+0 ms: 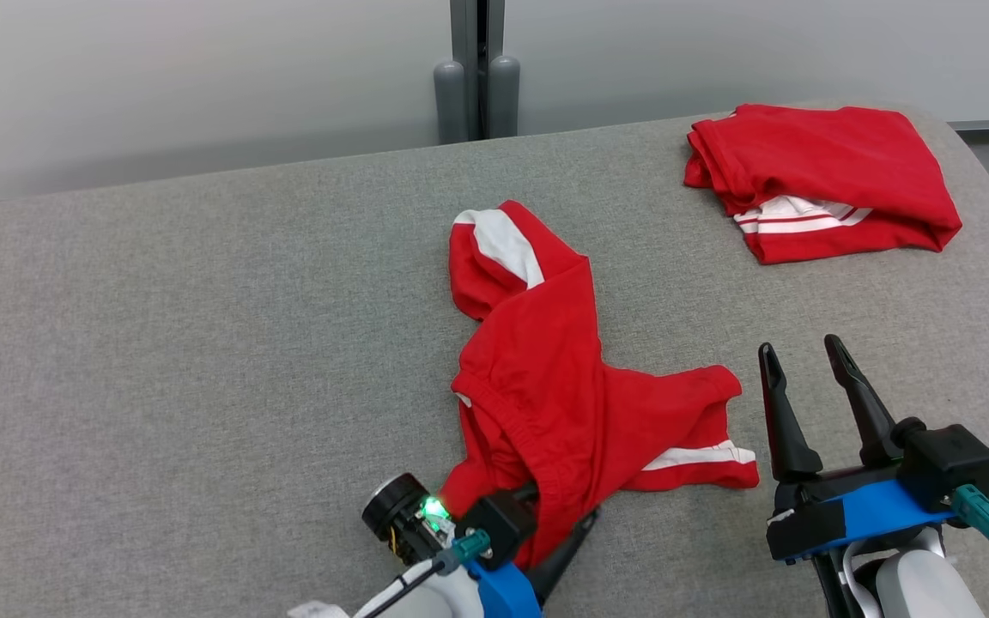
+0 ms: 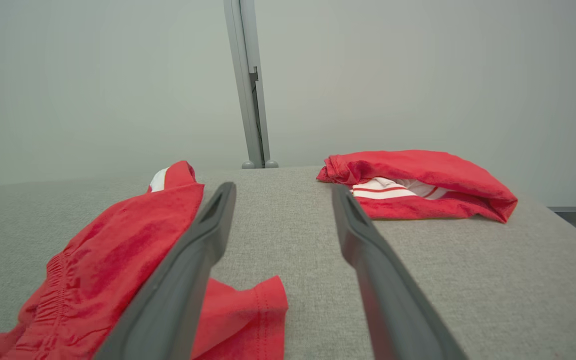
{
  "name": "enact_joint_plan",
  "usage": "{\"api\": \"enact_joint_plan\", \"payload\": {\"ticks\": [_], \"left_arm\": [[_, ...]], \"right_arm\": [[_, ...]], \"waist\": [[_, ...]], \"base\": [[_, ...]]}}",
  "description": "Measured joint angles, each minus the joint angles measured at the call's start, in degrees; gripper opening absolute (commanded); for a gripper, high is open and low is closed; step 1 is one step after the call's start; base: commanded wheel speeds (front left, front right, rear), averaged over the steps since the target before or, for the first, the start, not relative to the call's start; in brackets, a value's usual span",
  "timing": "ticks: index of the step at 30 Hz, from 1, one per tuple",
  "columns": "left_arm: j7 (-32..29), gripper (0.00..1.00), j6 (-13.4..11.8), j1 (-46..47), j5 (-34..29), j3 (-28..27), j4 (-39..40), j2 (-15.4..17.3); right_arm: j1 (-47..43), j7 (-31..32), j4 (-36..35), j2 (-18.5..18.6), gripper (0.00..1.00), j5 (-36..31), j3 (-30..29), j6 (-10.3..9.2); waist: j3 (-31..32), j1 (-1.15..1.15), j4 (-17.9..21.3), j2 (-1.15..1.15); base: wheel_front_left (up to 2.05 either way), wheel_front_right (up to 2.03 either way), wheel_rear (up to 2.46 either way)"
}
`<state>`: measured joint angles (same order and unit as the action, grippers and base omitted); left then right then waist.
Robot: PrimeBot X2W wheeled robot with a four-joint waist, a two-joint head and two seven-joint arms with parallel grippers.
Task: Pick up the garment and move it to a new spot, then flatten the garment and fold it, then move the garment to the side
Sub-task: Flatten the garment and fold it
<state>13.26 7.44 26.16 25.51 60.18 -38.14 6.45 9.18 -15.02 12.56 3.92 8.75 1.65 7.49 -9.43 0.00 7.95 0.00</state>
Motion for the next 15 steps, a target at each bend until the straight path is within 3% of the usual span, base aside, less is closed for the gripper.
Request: {"api": "enact_joint_plan", "payload": {"ticks": [1,2,3,8,15], "left_arm": [[0.0,0.46,0.0,0.0,0.0,0.0,0.0,0.0],[0.5,0.12,0.0,0.8,1.3,-0.2,-0.8,-0.5],[0.6,0.00,0.0,1.0,1.8,-0.3,-1.4,-0.7],[1.5,0.00,0.0,2.5,3.2,-2.6,-3.0,-0.7],[1.7,0.00,-1.7,3.3,3.6,-7.7,-0.3,2.9]], "right_arm": [[0.0,0.0,0.0,0.0,1.00,0.0,0.0,0.00],[0.0,0.0,0.1,0.0,1.00,0.0,0.0,0.00],[0.0,0.0,0.2,0.0,1.00,0.0,0.1,0.00],[-0.2,0.0,0.5,0.0,1.00,0.1,0.0,0.00],[-1.1,0.0,0.8,0.2,1.00,0.4,-0.4,0.00]], "waist": [[0.0,0.00,0.0,0.00],[0.2,0.00,0.0,0.00],[0.2,0.00,-0.1,0.00],[0.8,0.00,-1.0,0.00],[1.7,0.00,-3.5,0.00]], "base": [[0.00,0.00,0.00],[0.00,0.00,0.00],[0.00,0.00,0.00],[0.00,0.00,0.00],[0.00,0.00,0.00]]}}
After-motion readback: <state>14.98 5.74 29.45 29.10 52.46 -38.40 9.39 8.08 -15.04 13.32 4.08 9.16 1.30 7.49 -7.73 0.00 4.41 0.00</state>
